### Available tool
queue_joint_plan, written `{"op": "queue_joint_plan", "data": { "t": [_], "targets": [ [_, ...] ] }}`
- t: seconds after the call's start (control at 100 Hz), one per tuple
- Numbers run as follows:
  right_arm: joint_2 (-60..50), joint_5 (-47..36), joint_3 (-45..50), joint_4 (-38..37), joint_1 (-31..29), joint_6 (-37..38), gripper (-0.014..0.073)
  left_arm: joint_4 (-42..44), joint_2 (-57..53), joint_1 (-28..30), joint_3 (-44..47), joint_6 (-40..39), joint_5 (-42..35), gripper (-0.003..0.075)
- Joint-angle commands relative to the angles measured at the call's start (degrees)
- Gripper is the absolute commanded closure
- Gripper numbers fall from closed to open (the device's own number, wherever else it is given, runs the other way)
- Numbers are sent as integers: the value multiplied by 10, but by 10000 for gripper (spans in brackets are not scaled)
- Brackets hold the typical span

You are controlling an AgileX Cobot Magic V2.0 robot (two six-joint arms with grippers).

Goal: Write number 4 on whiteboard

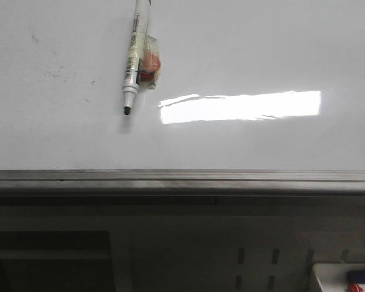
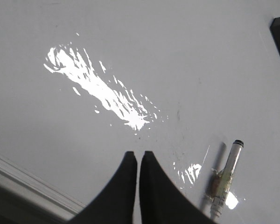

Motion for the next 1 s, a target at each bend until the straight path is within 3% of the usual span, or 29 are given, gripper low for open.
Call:
{"op": "queue_joint_plan", "data": {
  "t": [0.0,0.11,0.28,0.37,0.43,0.52,0.58,0.67,0.74,0.82,0.99],
  "targets": [
    [-8,-42,-41,1,-3,2,640,-8,-14,2,4,1,-7,740],
    [1,20,-104,-16,5,2,640,57,0,2,-45,19,46,740],
    [69,103,-206,-61,41,-15,639,277,104,2,-173,19,113,737],
    [116,140,-252,-61,69,-35,635,344,191,2,-251,29,167,661],
    [149,160,-280,-61,88,-37,623,342,246,2,-292,59,196,528],
    [187,165,-308,-61,124,-37,533,306,327,2,-342,63,220,304],
    [204,165,-320,-61,152,-37,439,261,372,2,-366,65,232,234],
    [228,162,-326,-61,193,-37,308,161,440,-5,-399,129,256,248],
    [243,169,-326,-61,222,-37,246,85,489,-26,-421,218,269,305],
    [259,176,-326,-61,249,-37,235,50,542,-62,-442,258,264,353],
    [283,175,-326,-61,283,-37,235,67,634,-168,-479,258,209,354]
  ]
}}
